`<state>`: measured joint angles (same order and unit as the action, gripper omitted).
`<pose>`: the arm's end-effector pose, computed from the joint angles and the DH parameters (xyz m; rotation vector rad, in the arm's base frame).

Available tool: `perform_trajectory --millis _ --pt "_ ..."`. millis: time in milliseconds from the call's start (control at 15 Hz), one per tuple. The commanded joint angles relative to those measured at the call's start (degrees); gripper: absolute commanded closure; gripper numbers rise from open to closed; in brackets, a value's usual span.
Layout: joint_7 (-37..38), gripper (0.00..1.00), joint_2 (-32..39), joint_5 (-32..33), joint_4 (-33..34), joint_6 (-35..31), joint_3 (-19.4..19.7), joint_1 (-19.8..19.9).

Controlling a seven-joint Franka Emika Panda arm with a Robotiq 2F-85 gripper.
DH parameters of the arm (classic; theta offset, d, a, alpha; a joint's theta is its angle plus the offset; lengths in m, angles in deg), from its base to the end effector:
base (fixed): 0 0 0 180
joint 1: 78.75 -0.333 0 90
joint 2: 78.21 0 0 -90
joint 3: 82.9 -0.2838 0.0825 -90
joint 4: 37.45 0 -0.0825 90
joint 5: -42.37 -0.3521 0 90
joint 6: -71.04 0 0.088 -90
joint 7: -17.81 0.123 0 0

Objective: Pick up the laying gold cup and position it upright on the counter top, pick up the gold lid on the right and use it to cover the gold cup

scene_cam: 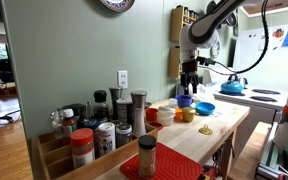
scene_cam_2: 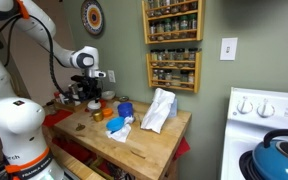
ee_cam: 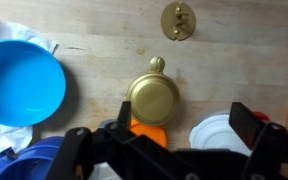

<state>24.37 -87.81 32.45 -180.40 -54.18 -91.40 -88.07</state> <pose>0.3947 0.1344 0.3103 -3.0519 -0.1261 0.2476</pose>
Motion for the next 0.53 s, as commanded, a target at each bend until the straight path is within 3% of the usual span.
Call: perform_trajectory --millis 0,133,200,467 --pt "-2.8 0.0 -8.8 -2.6 -2.4 6.0 1.1 0.0" --pt "-5.2 0.0 -11.5 -4.1 -2.1 8.7 2.2 -0.2" --pt "-2.2 0.0 -7.4 -1.9 0.0 6.9 0.8 0.2" --pt "-3.8 0.0 -10.5 -2.9 -0.5 8.4 1.5 0.2"
